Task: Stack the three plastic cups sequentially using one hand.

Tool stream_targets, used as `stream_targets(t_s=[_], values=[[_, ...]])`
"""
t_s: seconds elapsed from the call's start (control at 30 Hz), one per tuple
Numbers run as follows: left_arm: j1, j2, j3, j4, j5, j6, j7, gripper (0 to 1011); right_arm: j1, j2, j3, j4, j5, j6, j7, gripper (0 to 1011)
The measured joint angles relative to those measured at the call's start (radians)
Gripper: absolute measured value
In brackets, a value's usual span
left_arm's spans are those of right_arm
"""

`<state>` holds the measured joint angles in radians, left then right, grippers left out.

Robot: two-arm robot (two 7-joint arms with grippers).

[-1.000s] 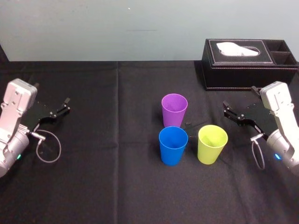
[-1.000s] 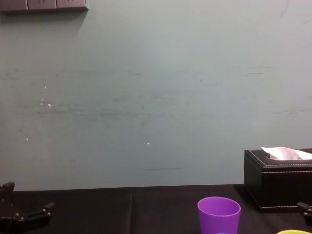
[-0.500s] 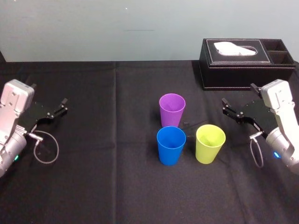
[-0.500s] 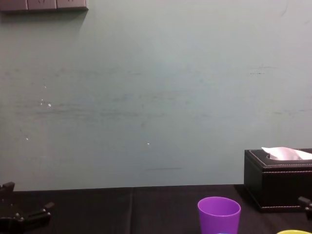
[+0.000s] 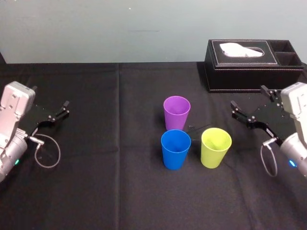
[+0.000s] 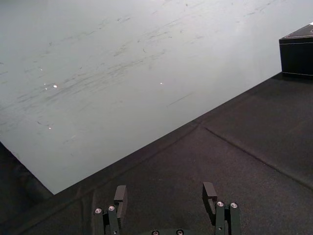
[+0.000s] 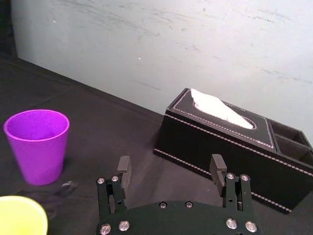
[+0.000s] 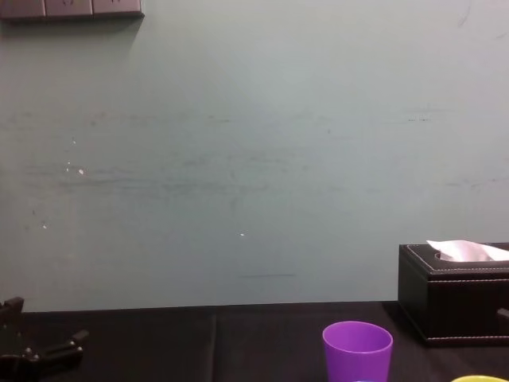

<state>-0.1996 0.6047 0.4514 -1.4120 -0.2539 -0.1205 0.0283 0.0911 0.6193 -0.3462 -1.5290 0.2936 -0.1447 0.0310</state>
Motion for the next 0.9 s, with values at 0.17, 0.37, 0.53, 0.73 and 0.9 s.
stream_targets(t_s=[0.17,0.37,0.53,0.73,0.9], values=[[0.000,0.000,0.000,0.000,0.000,0.000,0.000,1011,-0.050,0.019,0.032,-0.041,0.034,0.008,0.026,1003],[0.000,0.000,0.000,0.000,0.000,0.000,0.000,1011,-0.150,0.059,0.093,-0.117,0.074,0.022,0.045,1003],[0.000,0.000,0.000,0.000,0.000,0.000,0.000,1012,-0.239,0.091,0.140,-0.170,0.106,0.030,0.067,1003],[0.000,0.000,0.000,0.000,0.000,0.000,0.000,1011,-0.328,0.104,0.166,-0.200,0.134,0.019,0.110,1003],[0.000,0.000,0.000,0.000,0.000,0.000,0.000,1011,-0.373,0.087,0.164,-0.194,0.152,-0.008,0.147,1003]])
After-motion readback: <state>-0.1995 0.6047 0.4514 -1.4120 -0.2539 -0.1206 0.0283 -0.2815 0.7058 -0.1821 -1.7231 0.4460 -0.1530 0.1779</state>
